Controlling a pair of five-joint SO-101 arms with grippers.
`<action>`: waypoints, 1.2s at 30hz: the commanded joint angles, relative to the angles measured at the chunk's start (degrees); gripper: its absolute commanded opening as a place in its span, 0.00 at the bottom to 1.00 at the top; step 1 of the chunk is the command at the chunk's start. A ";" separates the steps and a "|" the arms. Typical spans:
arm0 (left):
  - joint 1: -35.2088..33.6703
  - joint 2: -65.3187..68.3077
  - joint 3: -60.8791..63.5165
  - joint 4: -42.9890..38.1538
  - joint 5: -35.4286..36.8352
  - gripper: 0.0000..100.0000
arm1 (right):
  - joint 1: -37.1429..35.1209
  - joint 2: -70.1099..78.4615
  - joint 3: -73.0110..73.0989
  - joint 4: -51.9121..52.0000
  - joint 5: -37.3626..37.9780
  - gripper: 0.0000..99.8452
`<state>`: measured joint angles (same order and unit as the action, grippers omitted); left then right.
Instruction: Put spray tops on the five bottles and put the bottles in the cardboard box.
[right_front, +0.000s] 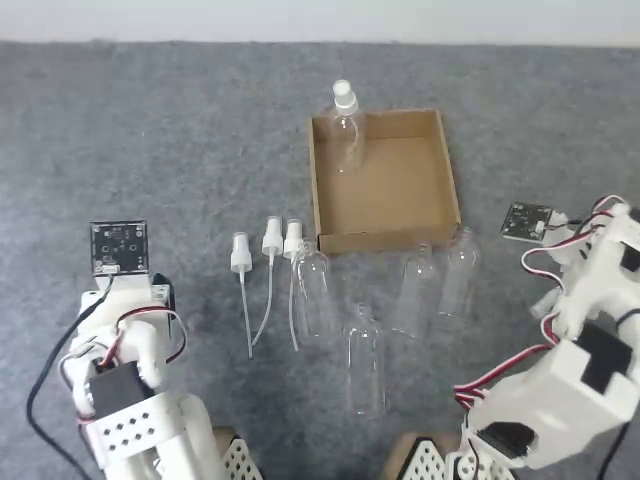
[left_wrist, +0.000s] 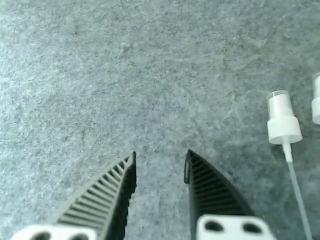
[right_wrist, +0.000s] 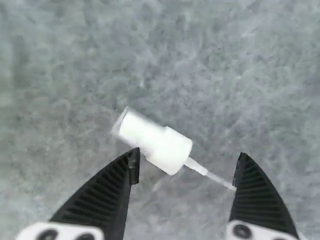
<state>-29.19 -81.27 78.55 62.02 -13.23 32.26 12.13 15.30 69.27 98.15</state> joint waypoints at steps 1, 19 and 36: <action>0.00 -0.79 -0.22 -0.18 -0.26 0.15 | -0.31 0.92 -0.26 -1.89 0.70 0.26; 0.00 -0.97 0.04 -0.18 -0.26 0.15 | -6.90 -4.88 -9.76 6.20 -41.93 0.04; 0.09 -1.14 5.23 -5.27 2.90 0.15 | -64.31 -11.65 -39.82 31.96 -98.55 0.05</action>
<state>-29.27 -81.45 83.56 59.12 -11.03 -23.12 0.97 -18.81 100.40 9.27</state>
